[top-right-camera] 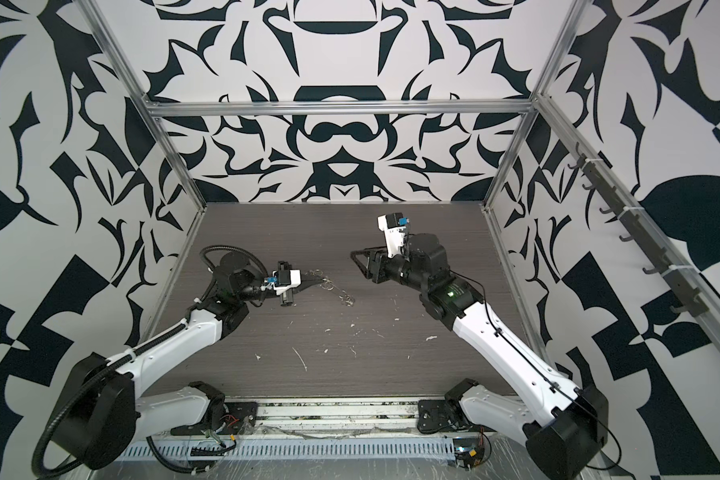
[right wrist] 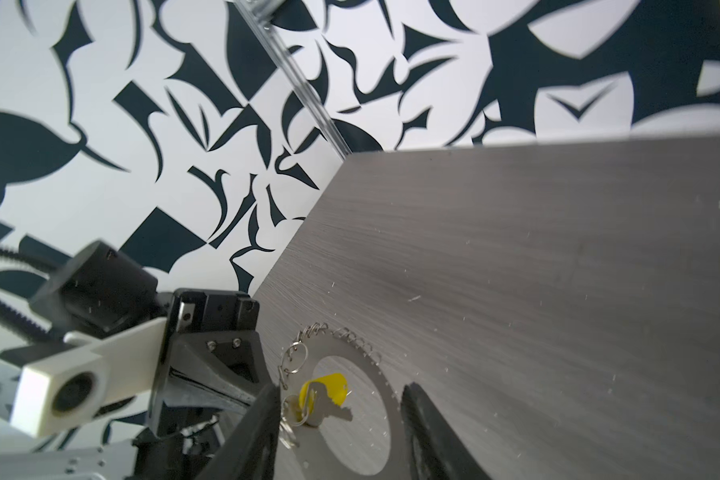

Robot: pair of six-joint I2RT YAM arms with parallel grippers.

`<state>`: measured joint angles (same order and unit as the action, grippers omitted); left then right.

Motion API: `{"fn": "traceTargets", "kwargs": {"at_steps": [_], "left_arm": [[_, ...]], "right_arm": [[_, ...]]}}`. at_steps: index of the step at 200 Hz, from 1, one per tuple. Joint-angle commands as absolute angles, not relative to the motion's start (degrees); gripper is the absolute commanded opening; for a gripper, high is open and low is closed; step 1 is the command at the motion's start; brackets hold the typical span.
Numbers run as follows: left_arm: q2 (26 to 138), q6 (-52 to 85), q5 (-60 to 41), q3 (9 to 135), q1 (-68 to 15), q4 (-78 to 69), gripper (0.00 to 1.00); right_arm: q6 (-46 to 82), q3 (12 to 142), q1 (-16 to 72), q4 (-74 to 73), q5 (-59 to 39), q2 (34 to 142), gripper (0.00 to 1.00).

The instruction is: Remove the keys from the keyring

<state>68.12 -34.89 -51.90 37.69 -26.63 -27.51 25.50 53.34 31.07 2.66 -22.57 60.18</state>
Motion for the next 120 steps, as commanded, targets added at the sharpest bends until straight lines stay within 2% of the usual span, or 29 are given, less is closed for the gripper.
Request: {"fn": "traceTargets", "kwargs": {"at_steps": [1, 24, 56, 86, 120], "left_arm": [[64.93, -51.64, -53.55, 41.75, -26.46, -10.72, 0.00], [63.18, -60.44, -51.58, 43.41, -26.46, -1.57, 0.00], [61.23, -61.81, -52.45, 43.33, -26.49, -1.37, 0.00], [61.15, -56.52, -57.57, 44.29, -26.46, -2.08, 0.00], [61.87, -51.39, -60.46, 43.62, -26.46, -4.88, 0.00]], "right_arm": [[12.44, 46.03, 30.97, -10.48, -27.84, 57.02, 0.51], [-1.79, 37.64, 32.45, -22.58, -31.27, 54.10, 0.52], [-23.16, 36.45, 38.09, -19.72, -26.43, 54.28, 0.53], [-28.67, 35.99, 40.49, -24.83, -24.44, 56.14, 0.49], [-30.34, 38.10, 40.78, -25.21, -26.46, 59.59, 0.47]]}}
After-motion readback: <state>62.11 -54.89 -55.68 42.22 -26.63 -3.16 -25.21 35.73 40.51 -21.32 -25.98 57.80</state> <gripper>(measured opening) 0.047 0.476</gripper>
